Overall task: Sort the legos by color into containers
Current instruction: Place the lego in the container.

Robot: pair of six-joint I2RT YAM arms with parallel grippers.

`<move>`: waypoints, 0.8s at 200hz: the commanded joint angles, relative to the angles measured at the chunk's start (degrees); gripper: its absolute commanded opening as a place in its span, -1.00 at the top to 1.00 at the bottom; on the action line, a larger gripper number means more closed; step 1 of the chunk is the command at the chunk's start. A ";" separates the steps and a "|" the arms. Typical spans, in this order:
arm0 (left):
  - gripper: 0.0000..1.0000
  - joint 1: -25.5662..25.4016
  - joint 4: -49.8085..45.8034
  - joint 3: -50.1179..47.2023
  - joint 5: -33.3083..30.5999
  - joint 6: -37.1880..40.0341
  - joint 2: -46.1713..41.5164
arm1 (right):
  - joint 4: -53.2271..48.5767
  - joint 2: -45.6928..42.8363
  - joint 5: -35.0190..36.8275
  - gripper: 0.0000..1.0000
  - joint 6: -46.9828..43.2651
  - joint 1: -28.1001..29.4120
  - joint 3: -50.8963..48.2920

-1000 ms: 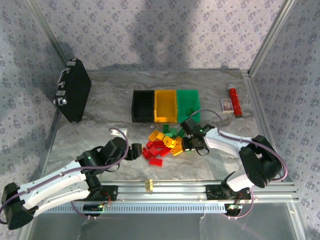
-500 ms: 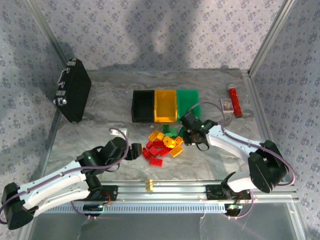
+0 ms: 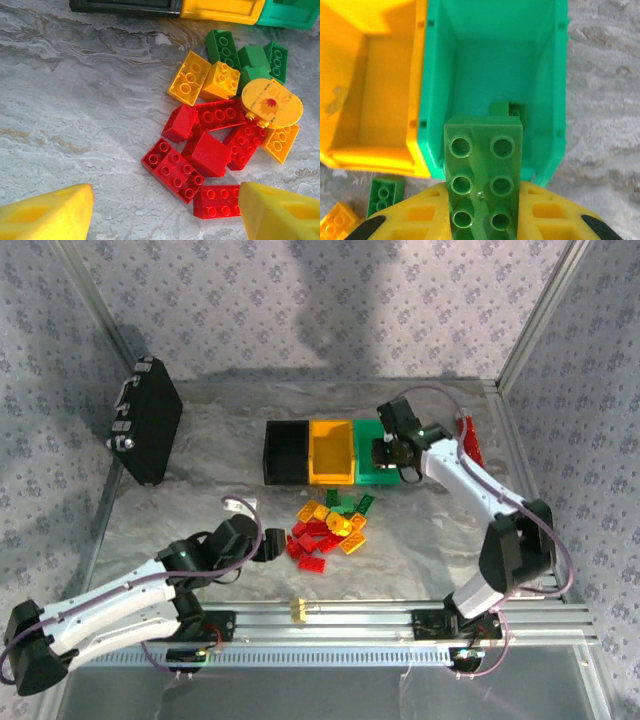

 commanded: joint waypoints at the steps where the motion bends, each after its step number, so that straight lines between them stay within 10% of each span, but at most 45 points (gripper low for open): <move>1: -0.52 -0.93 -0.01 1.94 0.27 -0.10 -0.06 | -3.69 5.15 -2.18 0.46 -2.67 -1.23 5.77; 35: -0.53 -1.74 -0.43 2.81 -0.08 -0.15 0.05 | -4.39 11.59 -2.87 0.39 -2.79 -2.20 10.85; 65: -0.52 -2.52 -0.78 4.03 -0.16 0.12 0.60 | -3.27 11.33 -5.15 -0.27 -2.64 -2.50 11.60; 160: -0.52 -3.59 2.64 6.63 0.18 1.93 6.34 | -1.86 -7.58 -2.20 -0.16 5.45 4.60 -7.79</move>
